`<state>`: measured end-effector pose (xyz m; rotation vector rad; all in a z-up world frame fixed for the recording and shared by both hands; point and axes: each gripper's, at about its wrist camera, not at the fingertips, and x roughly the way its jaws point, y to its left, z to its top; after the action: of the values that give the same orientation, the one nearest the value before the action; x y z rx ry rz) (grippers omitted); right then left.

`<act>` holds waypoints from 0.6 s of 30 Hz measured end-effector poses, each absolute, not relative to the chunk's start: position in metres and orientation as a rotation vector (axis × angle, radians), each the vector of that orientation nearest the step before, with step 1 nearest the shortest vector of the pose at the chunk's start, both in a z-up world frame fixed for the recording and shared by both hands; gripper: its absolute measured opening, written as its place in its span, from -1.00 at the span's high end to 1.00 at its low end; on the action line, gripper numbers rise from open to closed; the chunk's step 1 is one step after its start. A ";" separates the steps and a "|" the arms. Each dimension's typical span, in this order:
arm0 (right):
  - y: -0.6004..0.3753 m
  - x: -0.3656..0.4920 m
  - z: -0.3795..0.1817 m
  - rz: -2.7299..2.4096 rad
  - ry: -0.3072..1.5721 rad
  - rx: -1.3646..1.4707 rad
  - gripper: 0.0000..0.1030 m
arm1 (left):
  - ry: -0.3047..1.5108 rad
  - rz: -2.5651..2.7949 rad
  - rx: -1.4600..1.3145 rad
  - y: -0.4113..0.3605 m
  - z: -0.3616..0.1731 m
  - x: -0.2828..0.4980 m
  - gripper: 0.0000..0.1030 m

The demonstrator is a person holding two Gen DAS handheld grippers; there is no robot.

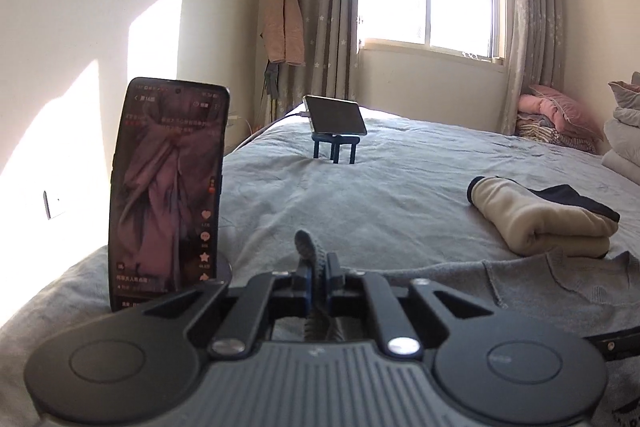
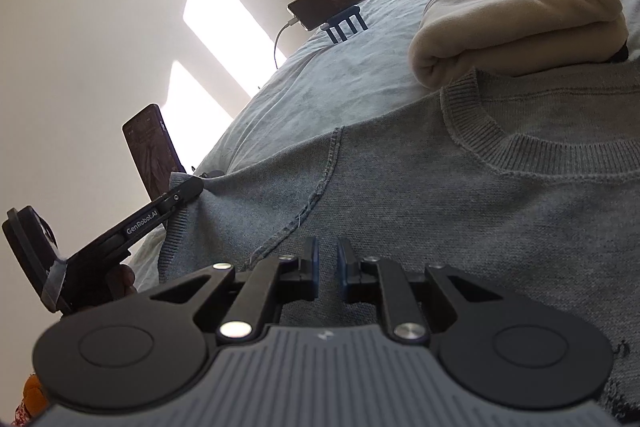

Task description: Fold clothes

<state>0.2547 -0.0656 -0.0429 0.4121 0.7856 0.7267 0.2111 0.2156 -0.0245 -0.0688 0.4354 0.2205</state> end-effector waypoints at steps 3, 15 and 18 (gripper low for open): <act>-0.065 0.254 -0.043 0.725 0.784 0.401 0.69 | 0.504 0.254 -0.108 0.230 -0.023 0.211 0.75; -0.065 0.255 -0.042 0.731 0.784 0.403 0.69 | 0.773 0.045 -0.486 0.267 -0.011 0.153 0.21; -0.066 0.255 -0.041 0.736 0.785 0.408 0.69 | 0.798 -0.015 -0.559 0.265 -0.017 0.146 0.18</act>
<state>0.2546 -0.0656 -0.0411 0.4083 0.7851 0.7363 0.1460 0.2652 -0.0169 -0.5587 0.7980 -0.0154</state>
